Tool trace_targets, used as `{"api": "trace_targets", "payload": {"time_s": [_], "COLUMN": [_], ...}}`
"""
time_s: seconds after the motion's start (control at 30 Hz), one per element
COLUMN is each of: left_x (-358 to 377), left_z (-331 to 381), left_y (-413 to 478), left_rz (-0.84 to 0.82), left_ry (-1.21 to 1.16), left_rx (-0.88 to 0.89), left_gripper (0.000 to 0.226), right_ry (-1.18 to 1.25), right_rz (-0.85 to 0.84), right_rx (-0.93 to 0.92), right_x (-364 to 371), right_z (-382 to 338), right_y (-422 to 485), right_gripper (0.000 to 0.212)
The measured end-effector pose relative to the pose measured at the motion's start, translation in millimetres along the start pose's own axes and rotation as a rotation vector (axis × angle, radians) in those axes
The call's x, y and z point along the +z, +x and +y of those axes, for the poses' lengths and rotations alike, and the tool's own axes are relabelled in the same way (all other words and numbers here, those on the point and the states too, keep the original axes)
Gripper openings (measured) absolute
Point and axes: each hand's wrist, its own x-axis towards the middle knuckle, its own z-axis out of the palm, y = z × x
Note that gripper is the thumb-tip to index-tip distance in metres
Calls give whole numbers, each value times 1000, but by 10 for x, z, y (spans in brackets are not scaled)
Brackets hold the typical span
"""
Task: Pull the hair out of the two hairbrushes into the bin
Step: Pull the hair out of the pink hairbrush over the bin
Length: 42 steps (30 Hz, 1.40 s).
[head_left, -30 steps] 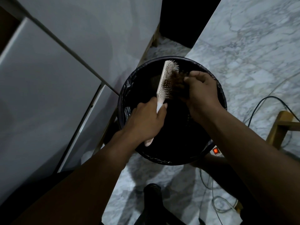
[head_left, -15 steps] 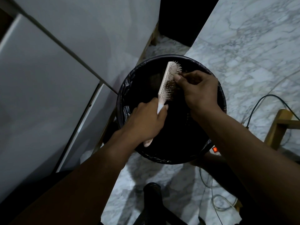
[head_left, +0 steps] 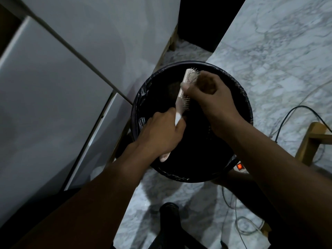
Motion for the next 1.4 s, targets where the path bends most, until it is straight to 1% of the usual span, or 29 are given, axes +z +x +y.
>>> {"api": "trace_targets", "payload": {"time_s": [0.03,0.13,0.23,0.3,0.37,0.53,0.63,0.73,0.8,0.87,0.93,1.0,1.07,1.13,1.2,1.27,1.4], "left_x": [6,48,79,79,70,7,-24,-28,-20,-9,-14,-30,-41,-24,-4,9,10], "left_z": [12,48,76,77,74,56,38,11,-3,-11,-3,10,29,47,65,63,38], "left_y": [-13,-51,-67,-68,-65,-34,-19,3,12,11,6,2,-2,-14,-30,-26,6], "left_rz": [-8,-12,-14,-10,-11,6,17,42,53,58,61,68,59,32,11,3,-2], "left_ry": [3,13,22,19,13,6,14,8,-2,-6,-7,-12,-12,-9,-13,-17,-45], "left_rx": [4,16,25,33,41,10,0,-22,-35,-35,-34,-39,-32,-16,-12,-10,-15], "left_gripper": [37,46,47,46,42,38,34,35,35,35,35,35,34,33,36,40,34], "right_ry": [-59,-82,-68,-104,-117,-26,21,156,178,124,79,126,102,27,-19,-68,-129], "right_rz": [16,137,185,216,235,233,209,196,253,287,241,128,41,28,65,109,177], "right_rx": [-39,-101,-108,-125,-129,-78,-20,80,102,73,64,71,19,-44,-91,-116,-115], "right_x": [3,-24,-47,-41,-29,-3,22,39,32,8,-8,-14,0,20,13,-17,-48], "right_z": [22,65,87,111,121,110,117,78,35,7,-15,-11,5,43,76,103,130], "right_y": [-6,35,68,90,113,128,122,122,118,110,93,67,38,37,60,94,135], "right_gripper": [67,41,21,15,15,12,17,25,17,6,15,33,50,57,49,33,14]}}
